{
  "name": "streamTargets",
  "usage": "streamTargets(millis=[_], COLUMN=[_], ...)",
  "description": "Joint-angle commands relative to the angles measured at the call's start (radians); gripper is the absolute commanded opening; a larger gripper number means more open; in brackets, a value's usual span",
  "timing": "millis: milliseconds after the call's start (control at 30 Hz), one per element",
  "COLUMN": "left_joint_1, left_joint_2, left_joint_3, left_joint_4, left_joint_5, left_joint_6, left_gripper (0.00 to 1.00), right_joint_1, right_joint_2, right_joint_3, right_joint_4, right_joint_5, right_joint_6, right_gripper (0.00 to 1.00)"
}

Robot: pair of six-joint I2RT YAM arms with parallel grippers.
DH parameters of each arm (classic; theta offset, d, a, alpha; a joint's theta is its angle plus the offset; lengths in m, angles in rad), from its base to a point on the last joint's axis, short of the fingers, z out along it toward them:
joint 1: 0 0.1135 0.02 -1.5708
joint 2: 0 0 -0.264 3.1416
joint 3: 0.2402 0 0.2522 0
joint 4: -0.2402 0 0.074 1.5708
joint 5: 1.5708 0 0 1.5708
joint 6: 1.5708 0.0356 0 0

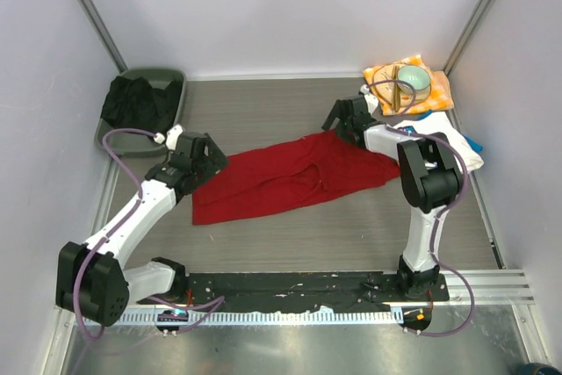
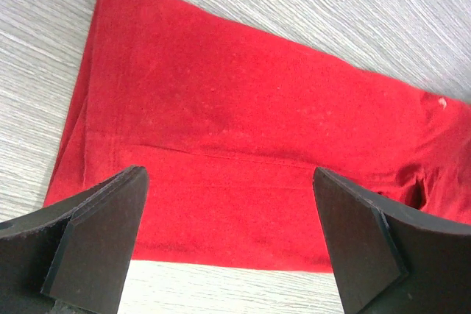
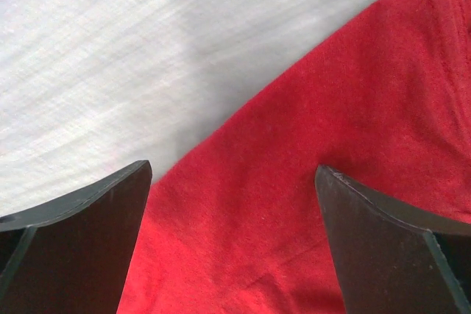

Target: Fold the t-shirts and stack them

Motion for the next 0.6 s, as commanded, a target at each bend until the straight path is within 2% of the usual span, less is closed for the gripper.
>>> streamTargets(millis=[0, 167, 367, 433, 567], left_joint_1=[-0.002, -0.002, -0.002, -0.002, -0.002], left_joint_2=[-0.031, 0.003, 0.095, 0.122, 0.205], left_joint_3=[-0.007, -0.022, -0.056, -0.064, -0.084], left_joint_4=[0.019, 0.042, 0.113, 0.136, 0.211], left_joint_5=[-0.016, -0.008, 0.006, 0.01, 0.035], left_joint_6=[0.008, 0.017, 0.013, 0.006, 0.006], left_gripper=[1.0, 1.0, 1.0, 1.0, 1.0], right_joint_1=[0.001, 0.004, 0.002, 0.004, 0.001], right_joint_2=[0.199, 0.392, 0.592, 0.641, 0.652], right_joint_3=[0.168, 0.513, 0.843, 0.93, 0.986], right_joint_4=[-0.085, -0.194, -0.283, -0.274, -0.19], right_joint_5=[-0.175, -0.263, -0.349, -0.393, -0.43], right_joint_6=[0.048, 0.067, 0.09, 0.109, 0.134], right_gripper=[1.0, 1.0, 1.0, 1.0, 1.0])
